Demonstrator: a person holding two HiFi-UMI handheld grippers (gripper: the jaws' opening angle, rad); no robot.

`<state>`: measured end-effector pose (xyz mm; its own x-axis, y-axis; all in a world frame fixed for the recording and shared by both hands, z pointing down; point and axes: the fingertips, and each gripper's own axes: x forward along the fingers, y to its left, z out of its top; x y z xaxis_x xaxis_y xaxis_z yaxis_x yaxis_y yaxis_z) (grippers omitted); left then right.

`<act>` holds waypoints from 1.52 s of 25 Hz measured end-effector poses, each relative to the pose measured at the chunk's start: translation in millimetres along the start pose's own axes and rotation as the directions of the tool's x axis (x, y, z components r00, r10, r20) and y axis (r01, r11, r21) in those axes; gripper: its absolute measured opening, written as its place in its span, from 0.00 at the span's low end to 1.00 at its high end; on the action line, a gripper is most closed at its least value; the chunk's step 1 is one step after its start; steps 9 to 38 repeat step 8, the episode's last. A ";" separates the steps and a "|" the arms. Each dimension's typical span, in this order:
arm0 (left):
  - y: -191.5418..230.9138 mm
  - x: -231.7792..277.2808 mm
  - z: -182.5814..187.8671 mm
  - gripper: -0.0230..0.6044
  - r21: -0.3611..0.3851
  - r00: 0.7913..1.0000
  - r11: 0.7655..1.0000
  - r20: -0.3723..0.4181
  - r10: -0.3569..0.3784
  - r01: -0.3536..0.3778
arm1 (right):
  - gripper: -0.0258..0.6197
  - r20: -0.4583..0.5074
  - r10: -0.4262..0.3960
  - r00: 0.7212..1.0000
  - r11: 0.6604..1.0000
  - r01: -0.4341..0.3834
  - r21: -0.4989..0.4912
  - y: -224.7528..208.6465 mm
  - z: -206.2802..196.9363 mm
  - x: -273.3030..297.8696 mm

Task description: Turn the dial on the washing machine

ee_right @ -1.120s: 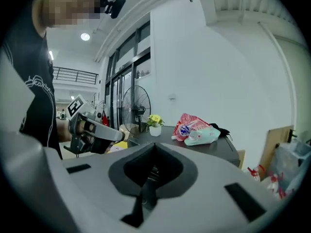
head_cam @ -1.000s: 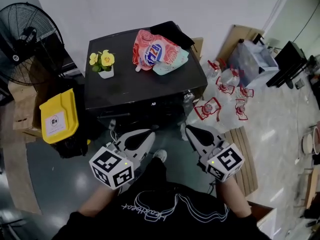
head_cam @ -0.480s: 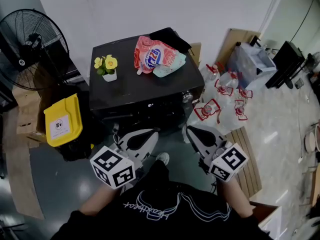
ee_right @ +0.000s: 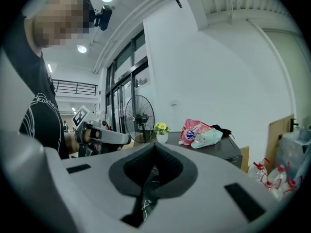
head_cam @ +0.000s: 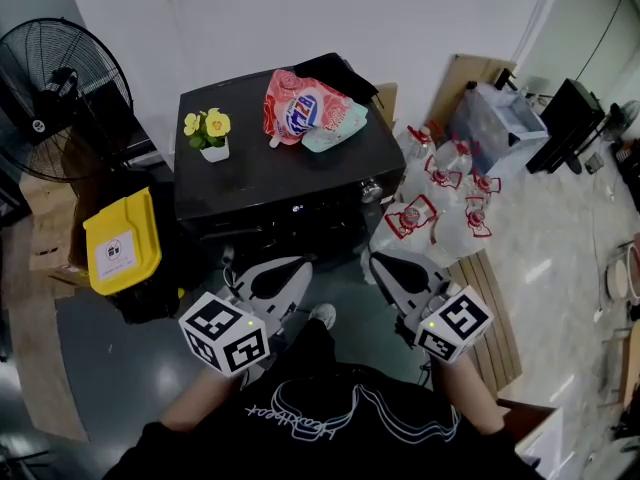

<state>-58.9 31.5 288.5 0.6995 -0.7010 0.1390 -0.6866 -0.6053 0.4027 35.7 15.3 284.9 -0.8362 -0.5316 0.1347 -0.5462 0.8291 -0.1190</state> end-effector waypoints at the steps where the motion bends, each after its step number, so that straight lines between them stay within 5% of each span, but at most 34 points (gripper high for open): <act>1: 0.9 0.9 -0.9 0.04 -0.003 1.000 1.000 0.000 0.000 0.000 | 0.04 -0.003 -0.001 1.000 1.000 0.001 -0.001 -0.7 -1.4 0.2; 38: 11.8 10.7 -3.7 0.04 -0.001 1.000 1.000 -0.008 0.010 -0.010 | 0.04 -0.013 -0.008 1.000 1.000 0.008 -0.011 -10.7 -6.9 6.4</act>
